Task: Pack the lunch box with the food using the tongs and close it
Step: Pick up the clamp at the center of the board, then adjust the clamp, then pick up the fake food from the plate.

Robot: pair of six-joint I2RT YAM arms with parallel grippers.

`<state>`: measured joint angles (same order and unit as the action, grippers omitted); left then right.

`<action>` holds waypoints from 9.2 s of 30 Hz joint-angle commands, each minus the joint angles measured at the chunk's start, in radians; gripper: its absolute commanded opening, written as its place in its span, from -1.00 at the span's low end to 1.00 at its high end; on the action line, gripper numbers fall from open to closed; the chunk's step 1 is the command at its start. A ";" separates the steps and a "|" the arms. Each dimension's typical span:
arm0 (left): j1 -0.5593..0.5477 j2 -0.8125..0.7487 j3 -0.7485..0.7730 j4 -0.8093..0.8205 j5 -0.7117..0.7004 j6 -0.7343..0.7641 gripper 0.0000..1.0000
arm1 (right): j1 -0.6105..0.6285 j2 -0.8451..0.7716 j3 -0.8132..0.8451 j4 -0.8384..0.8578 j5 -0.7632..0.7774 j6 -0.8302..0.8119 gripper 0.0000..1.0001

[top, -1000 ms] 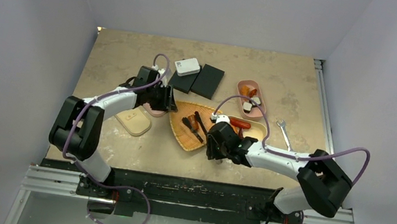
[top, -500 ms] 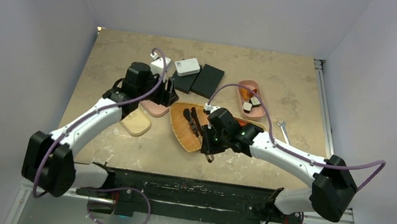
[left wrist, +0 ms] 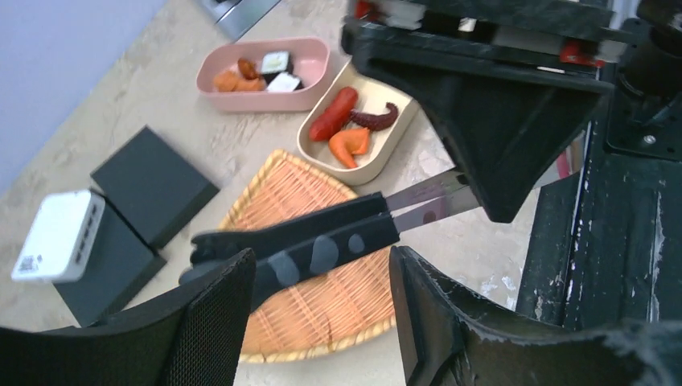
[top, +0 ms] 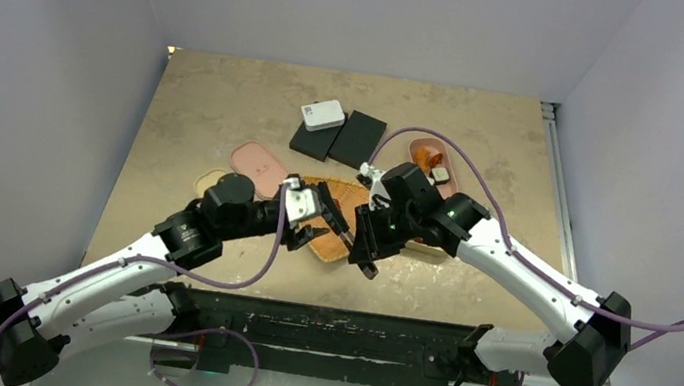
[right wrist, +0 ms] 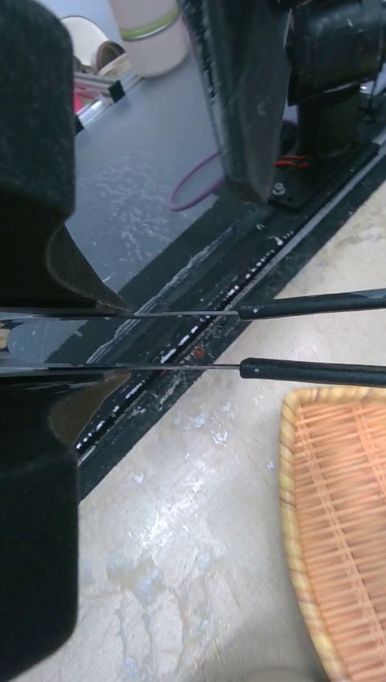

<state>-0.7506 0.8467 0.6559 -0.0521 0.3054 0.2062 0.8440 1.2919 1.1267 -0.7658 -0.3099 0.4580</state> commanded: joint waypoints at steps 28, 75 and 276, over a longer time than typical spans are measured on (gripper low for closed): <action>-0.447 0.193 0.017 -0.071 -0.401 0.317 -0.65 | 0.004 0.004 0.102 -0.114 -0.211 -0.225 -0.56; 0.180 0.223 -0.020 0.403 0.301 -0.492 -1.00 | 0.054 -0.194 -0.220 0.948 0.458 0.246 0.47; 0.315 0.056 0.050 0.106 -0.116 -0.369 0.46 | 0.277 0.131 -0.274 1.399 1.282 -0.412 -1.00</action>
<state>-0.4450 0.9123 0.6662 0.0193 0.1749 -0.1646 1.1175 1.4773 0.8082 0.6388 0.9188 0.0517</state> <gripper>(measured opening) 0.728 0.160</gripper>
